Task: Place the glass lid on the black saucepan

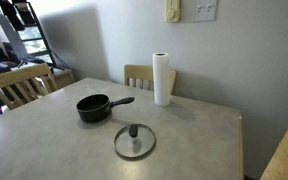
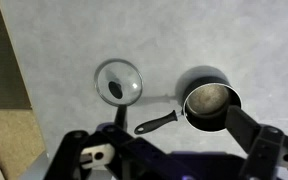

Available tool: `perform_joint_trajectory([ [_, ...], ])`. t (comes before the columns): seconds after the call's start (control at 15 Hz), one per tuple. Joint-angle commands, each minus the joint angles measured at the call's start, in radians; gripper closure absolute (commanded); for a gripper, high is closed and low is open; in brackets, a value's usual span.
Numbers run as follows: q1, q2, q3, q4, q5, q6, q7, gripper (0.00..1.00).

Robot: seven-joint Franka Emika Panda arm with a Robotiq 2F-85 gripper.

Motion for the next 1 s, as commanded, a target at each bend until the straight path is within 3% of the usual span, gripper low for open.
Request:
perform_joint_trajectory([
  [0.0, 0.006, 0.001, -0.005, 0.002, -0.002, -0.003, 0.002, 0.00],
  [0.47, -0.004, 0.000, -0.017, -0.013, -0.009, 0.037, 0.007, 0.00],
  [0.93, -0.046, 0.026, -0.129, -0.048, 0.028, 0.193, -0.020, 0.00],
])
